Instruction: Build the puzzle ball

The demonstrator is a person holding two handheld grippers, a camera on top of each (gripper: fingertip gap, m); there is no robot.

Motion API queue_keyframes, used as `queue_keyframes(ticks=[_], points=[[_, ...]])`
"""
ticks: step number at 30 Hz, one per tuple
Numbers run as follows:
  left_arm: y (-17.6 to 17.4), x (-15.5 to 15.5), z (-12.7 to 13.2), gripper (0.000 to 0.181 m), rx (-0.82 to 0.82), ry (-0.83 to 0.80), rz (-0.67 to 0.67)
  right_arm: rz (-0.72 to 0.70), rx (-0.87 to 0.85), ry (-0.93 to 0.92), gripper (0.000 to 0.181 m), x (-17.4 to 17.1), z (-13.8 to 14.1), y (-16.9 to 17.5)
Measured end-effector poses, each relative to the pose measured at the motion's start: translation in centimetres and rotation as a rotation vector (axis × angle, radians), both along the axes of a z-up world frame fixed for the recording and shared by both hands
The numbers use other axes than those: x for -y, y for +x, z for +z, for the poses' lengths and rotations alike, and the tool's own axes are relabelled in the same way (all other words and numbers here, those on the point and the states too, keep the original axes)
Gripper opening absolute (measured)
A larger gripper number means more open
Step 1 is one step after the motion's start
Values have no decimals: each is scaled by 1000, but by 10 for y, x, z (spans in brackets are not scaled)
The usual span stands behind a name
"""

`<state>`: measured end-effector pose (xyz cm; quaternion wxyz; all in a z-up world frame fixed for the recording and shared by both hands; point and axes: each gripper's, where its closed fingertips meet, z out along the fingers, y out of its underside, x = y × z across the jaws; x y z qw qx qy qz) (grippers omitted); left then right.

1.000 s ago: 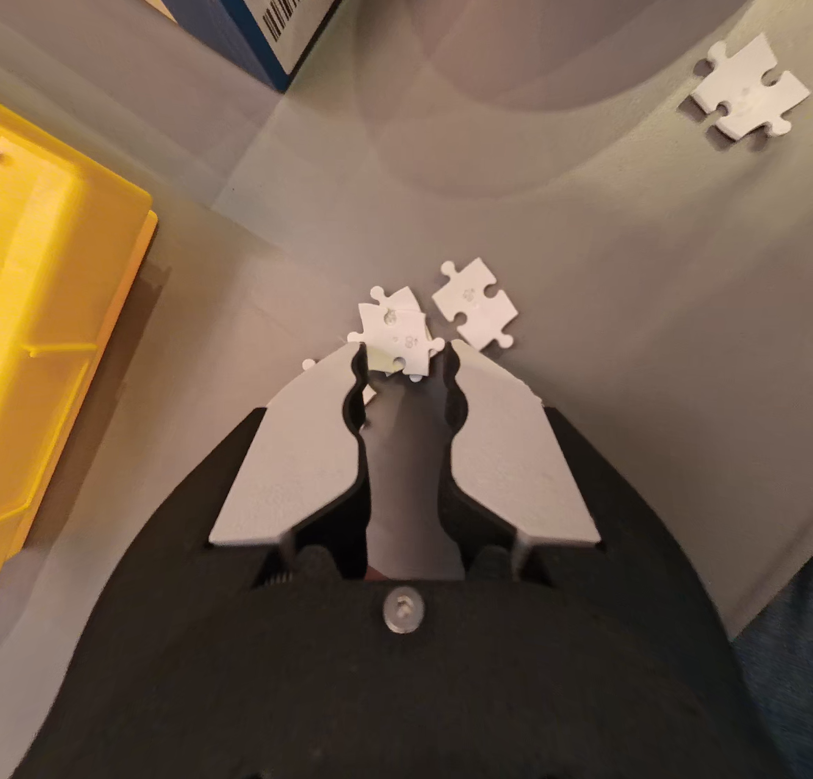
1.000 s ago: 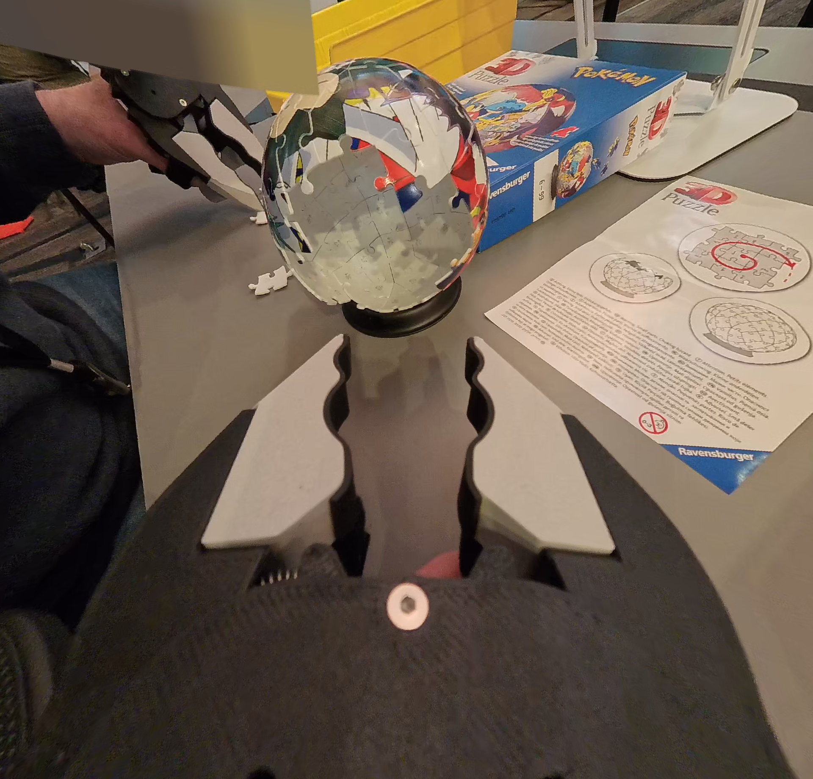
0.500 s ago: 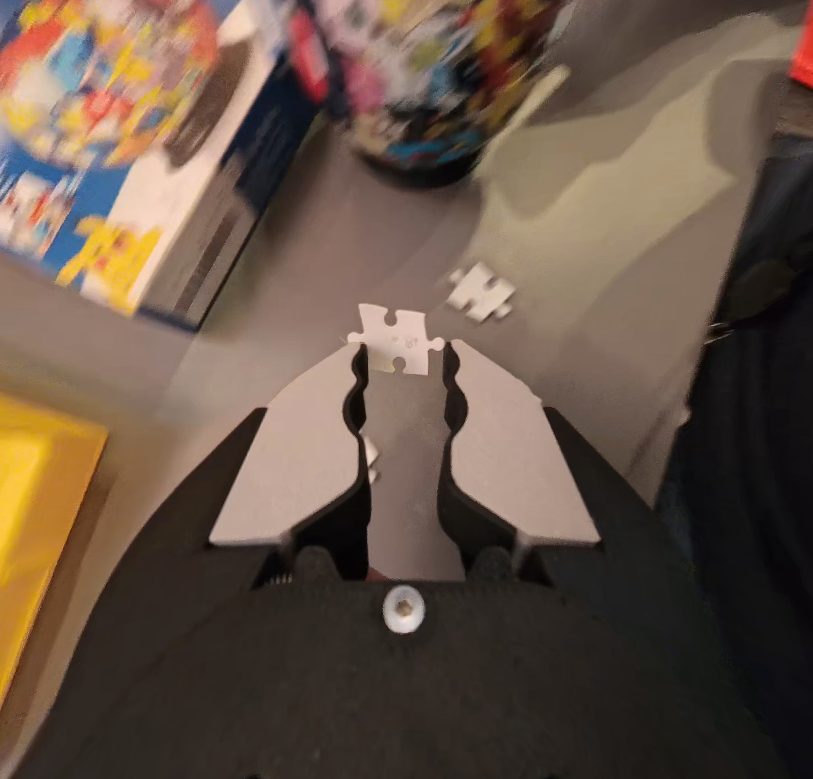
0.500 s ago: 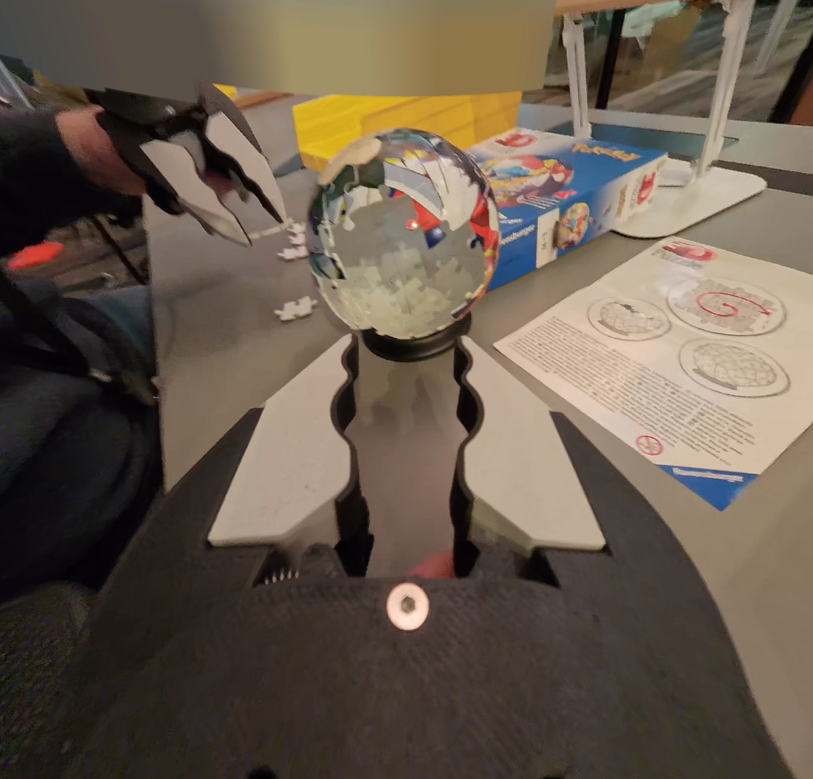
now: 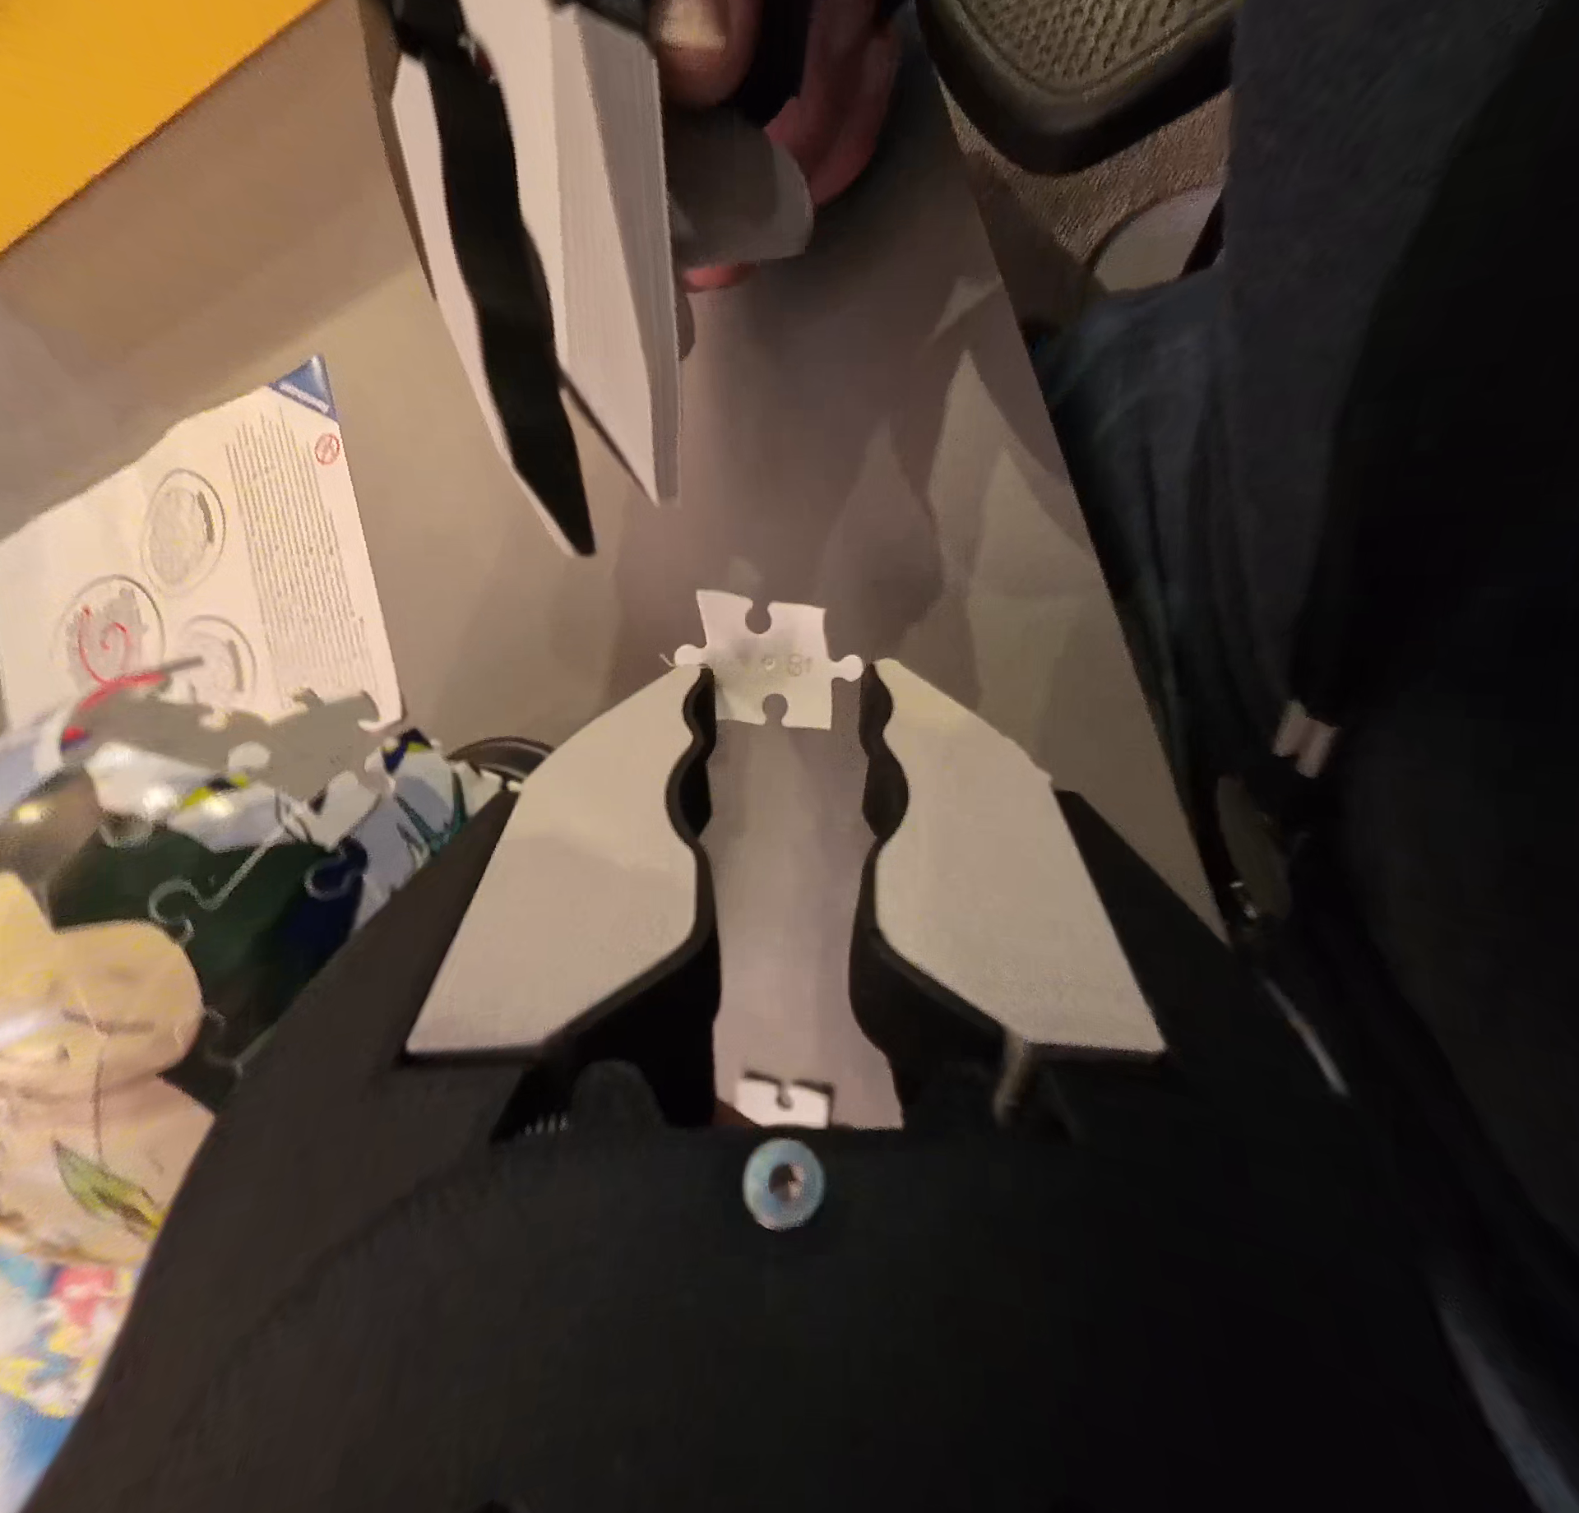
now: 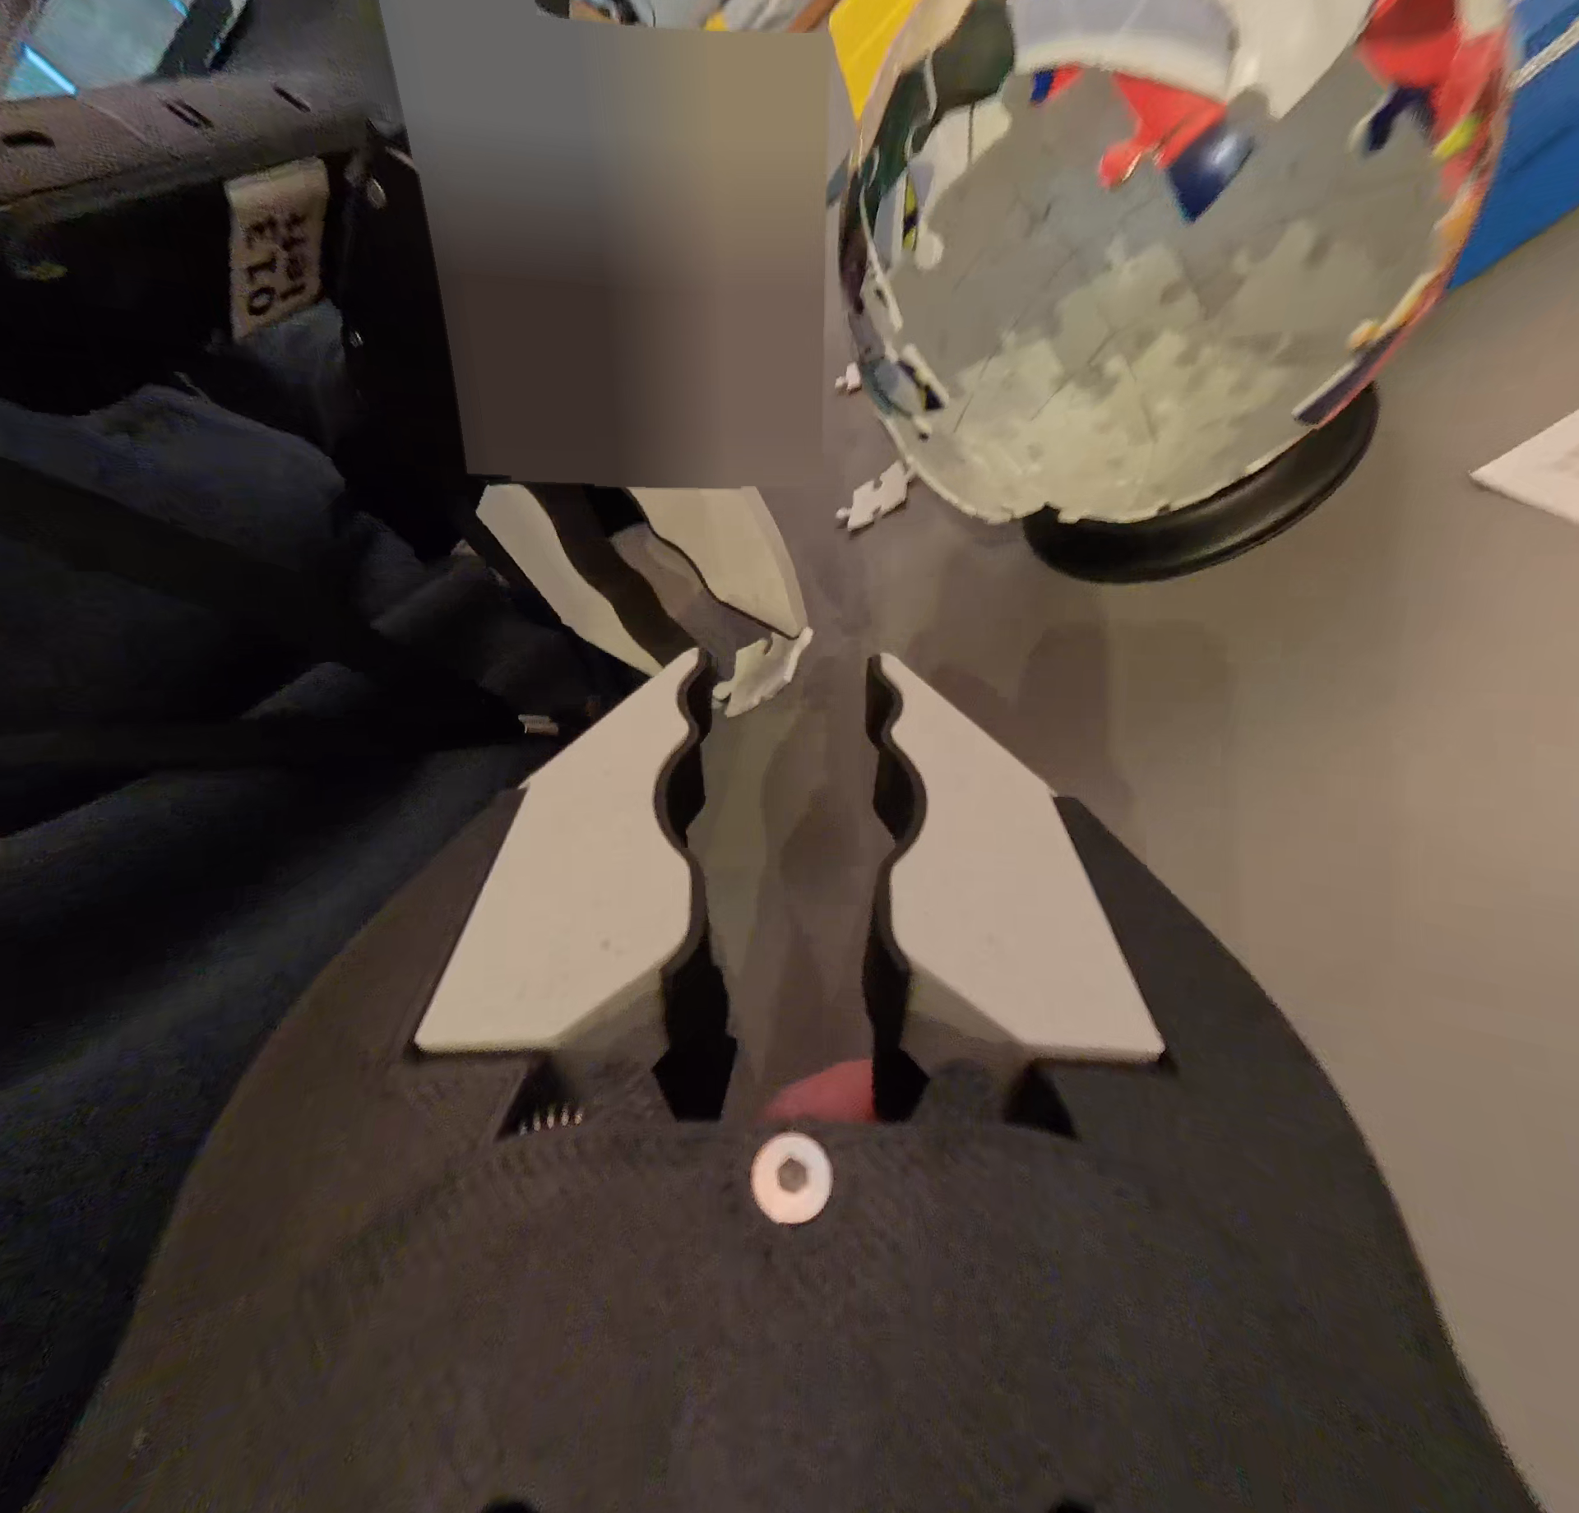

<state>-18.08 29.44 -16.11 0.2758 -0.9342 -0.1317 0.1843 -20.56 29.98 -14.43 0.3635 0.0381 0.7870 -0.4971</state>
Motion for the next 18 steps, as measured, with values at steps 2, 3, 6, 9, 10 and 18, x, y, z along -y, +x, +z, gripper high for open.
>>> queue_keyframes(ticks=[2,3,6,9,10,18], points=[[-2,-3,-2,32,-21,-50,-50,30,-11,56,33,3,-8,5],[-3,-5,-3,32,-29,-69,-74,50,-13,71,29,4,-10,8],[-3,-6,-5,32,-58,-144,-154,87,-27,126,14,8,-20,11],[-5,-3,-6,32,-73,-197,-202,101,-3,112,4,11,-18,13],[-6,-2,-6,32,-74,-210,-217,95,10,111,3,12,-18,11],[-16,1,1,40,-92,-135,-130,4,99,72,0,11,-9,-5]])
